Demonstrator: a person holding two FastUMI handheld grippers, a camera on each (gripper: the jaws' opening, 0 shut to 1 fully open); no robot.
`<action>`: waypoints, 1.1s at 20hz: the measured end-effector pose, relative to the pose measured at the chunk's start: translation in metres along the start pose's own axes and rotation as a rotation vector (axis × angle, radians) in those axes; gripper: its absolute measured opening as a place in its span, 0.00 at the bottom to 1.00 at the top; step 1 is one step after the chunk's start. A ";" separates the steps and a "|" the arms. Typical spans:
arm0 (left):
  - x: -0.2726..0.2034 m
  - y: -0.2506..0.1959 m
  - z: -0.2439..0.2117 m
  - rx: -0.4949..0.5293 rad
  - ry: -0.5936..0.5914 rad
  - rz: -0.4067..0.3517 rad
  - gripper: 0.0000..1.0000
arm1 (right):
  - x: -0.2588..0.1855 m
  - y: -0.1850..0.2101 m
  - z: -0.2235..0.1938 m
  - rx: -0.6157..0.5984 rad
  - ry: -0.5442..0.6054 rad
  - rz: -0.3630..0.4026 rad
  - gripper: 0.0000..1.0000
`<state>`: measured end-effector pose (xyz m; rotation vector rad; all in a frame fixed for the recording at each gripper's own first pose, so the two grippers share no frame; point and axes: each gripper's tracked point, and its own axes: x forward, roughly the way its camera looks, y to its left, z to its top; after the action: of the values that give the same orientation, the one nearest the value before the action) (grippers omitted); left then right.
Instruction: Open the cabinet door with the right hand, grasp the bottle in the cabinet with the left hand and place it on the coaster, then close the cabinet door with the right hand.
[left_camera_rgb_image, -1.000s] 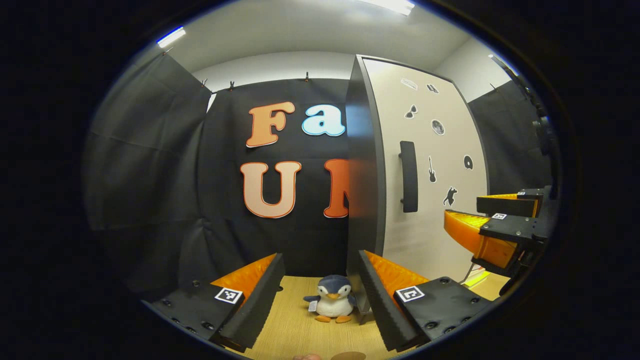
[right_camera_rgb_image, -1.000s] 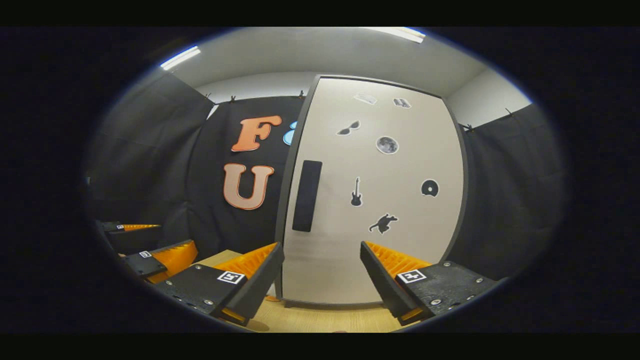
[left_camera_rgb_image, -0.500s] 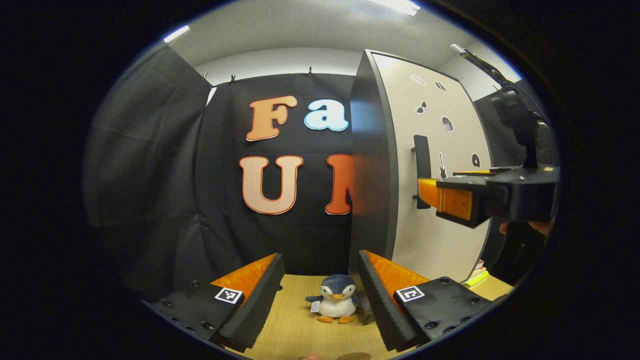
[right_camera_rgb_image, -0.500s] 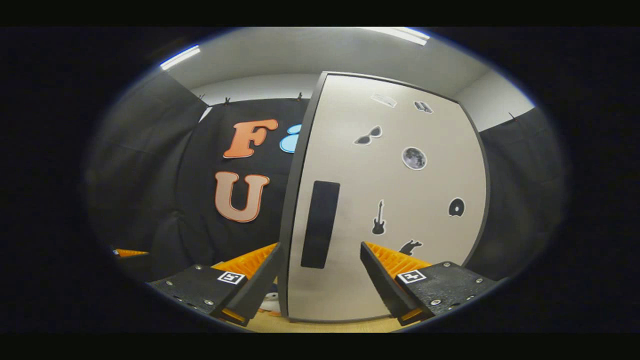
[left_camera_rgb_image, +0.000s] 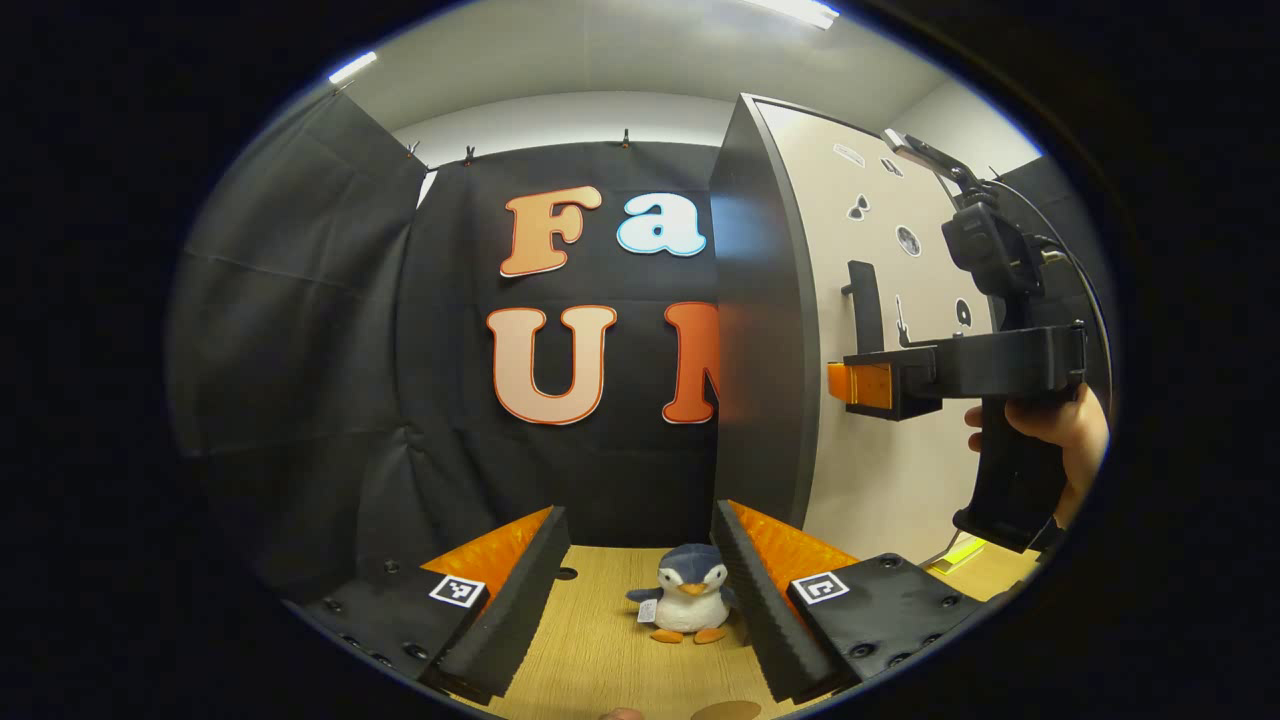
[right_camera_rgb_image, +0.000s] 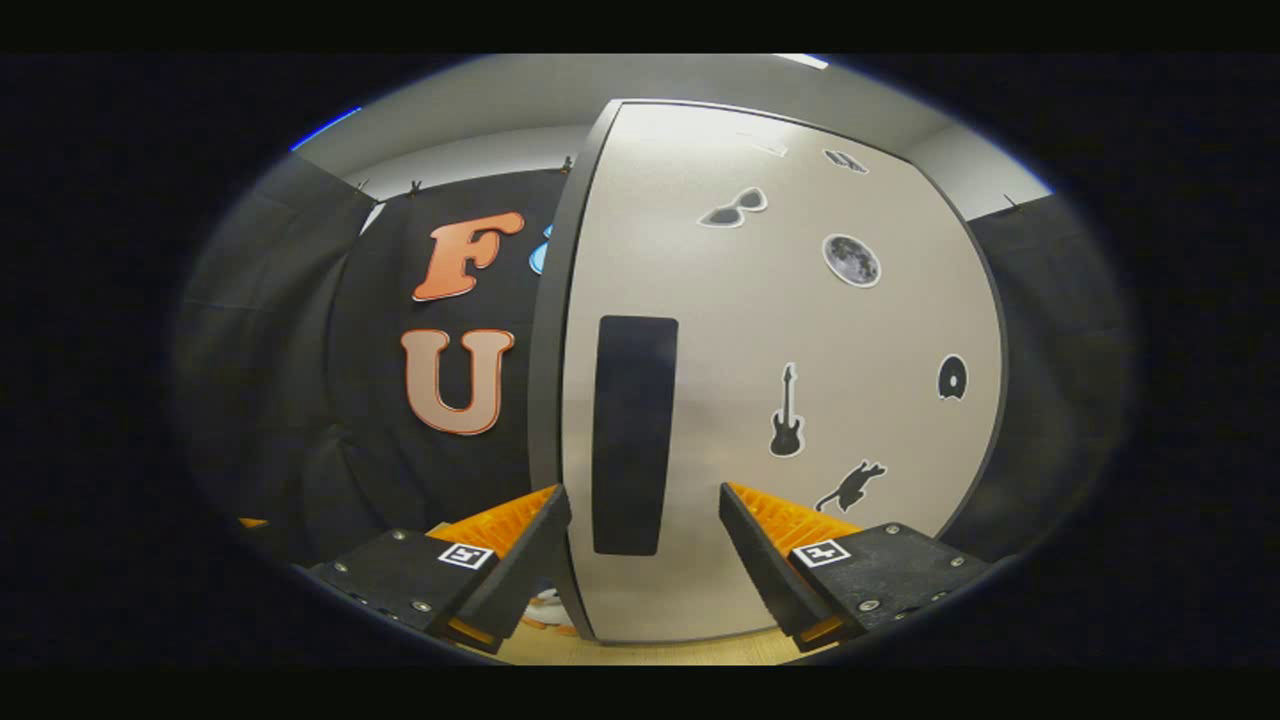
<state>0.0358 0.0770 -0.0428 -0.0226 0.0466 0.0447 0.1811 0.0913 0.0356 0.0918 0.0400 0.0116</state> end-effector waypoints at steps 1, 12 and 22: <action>-0.001 0.002 -0.002 0.002 0.005 -0.001 0.96 | 0.002 -0.001 0.002 0.012 -0.005 0.001 0.91; -0.004 0.002 0.000 0.012 0.006 -0.005 0.96 | 0.007 0.011 0.005 0.045 -0.009 0.031 0.42; -0.010 0.014 -0.014 0.005 0.042 0.018 0.96 | 0.003 0.013 0.006 0.076 -0.027 0.045 0.26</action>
<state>0.0243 0.0903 -0.0563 -0.0182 0.0892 0.0619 0.1840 0.1032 0.0429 0.1686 0.0117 0.0536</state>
